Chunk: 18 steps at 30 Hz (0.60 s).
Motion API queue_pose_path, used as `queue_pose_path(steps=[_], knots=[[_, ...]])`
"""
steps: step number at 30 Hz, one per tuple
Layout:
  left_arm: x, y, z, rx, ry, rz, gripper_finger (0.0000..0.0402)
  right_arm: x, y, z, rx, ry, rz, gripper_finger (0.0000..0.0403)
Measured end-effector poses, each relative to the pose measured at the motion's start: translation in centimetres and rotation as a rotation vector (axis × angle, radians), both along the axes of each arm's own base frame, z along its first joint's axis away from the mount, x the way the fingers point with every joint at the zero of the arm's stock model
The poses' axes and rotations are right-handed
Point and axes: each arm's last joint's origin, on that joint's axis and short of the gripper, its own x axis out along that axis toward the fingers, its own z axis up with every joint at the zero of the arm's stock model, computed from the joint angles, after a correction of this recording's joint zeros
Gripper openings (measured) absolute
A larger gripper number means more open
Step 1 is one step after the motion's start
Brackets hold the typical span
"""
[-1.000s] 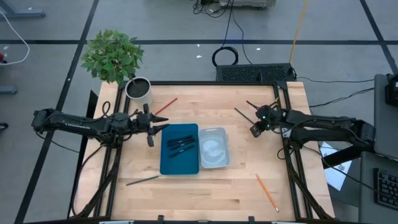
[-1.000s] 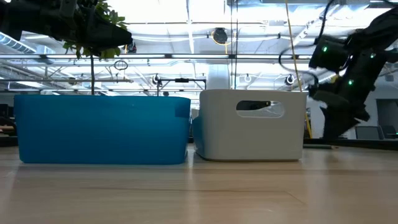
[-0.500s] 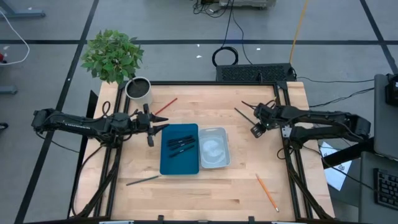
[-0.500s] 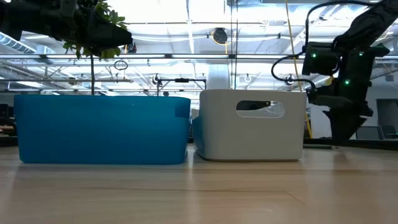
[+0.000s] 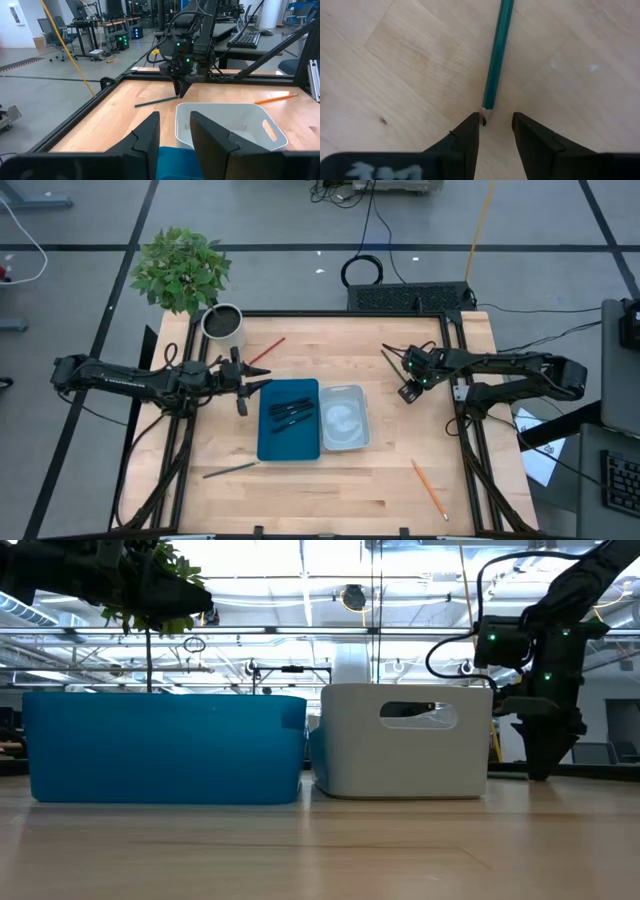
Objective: Sort pens & pencils
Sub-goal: Put the top green colored pencil into the white bin
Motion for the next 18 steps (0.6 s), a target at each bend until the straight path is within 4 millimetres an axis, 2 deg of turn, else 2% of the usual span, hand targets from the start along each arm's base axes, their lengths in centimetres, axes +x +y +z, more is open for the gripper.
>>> queue_pose_path(steps=[18], knots=[[0.00, 0.00, 0.00, -0.001, -0.001, 0.000, 0.0113, 0.31, -0.06, 0.28, 0.007, -0.051, -0.030, 0.0109]])
